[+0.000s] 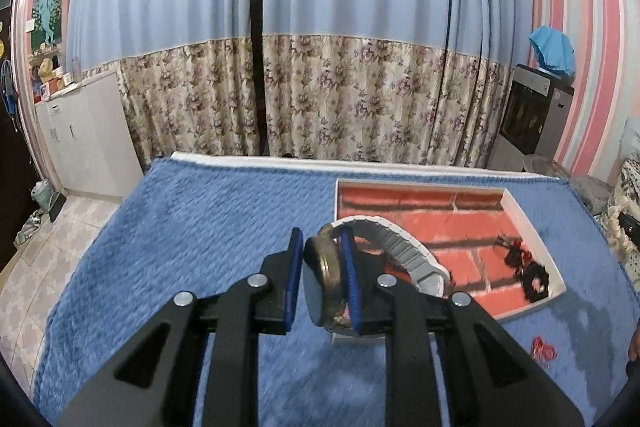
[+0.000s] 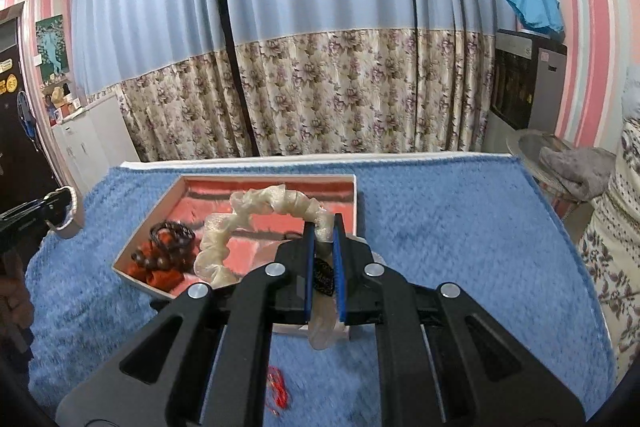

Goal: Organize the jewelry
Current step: 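Carry the watch and scrunchie over the tray and lower them inside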

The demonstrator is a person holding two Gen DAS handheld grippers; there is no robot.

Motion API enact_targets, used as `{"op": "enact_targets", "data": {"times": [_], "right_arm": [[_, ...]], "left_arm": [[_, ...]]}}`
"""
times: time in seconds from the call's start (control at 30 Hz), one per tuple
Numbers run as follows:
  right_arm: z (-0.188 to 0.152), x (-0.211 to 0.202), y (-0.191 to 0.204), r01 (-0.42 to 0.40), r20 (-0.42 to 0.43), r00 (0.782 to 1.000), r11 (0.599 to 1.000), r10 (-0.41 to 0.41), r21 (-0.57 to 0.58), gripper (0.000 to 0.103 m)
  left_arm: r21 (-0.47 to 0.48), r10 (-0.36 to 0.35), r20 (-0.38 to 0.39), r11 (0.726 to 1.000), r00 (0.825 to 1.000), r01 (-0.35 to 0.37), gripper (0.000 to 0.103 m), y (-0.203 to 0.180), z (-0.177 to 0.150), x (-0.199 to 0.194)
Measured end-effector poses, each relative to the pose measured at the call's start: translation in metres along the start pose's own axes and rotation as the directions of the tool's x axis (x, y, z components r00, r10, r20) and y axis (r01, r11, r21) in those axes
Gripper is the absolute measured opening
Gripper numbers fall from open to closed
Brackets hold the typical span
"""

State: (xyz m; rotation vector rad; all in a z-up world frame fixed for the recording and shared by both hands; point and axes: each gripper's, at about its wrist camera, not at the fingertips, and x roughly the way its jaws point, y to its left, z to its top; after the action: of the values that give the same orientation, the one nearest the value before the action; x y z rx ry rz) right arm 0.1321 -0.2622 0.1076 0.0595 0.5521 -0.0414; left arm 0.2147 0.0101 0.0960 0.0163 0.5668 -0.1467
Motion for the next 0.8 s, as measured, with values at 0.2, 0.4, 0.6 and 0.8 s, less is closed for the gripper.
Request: {"op": "enact_targets", "data": {"times": [0.2, 0.4, 0.6, 0.8], "right_arm": [[0.019, 0.028, 0.009, -0.014, -0.005, 1.0, 1.0, 0.014, -0.027, 0.009], [0.021, 0.068, 0.007, -0.034, -0.045, 0.998, 0.999, 0.034, 0.008, 0.009], [0.006, 0.106, 0.008, -0.035, -0.098, 0.995, 0.999, 0.036, 0.01, 0.009], [-0.012, 0.13, 0.01, -0.034, -0.147, 0.989, 0.999, 0.033, -0.001, 0.009]], "left_arm": [[0.014, -0.046, 0.004, 0.999, 0.999, 0.046, 0.02, -0.02, 0.019, 0.028], [0.02, -0.07, -0.02, 0.997, 0.997, 0.07, 0.02, -0.039, 0.019, 0.069], [0.023, -0.086, -0.063, 0.996, 0.994, 0.087, 0.02, -0.049, 0.002, 0.107], [0.036, -0.076, -0.11, 0.996, 0.991, 0.081, 0.02, -0.052, -0.009, 0.131]]}}
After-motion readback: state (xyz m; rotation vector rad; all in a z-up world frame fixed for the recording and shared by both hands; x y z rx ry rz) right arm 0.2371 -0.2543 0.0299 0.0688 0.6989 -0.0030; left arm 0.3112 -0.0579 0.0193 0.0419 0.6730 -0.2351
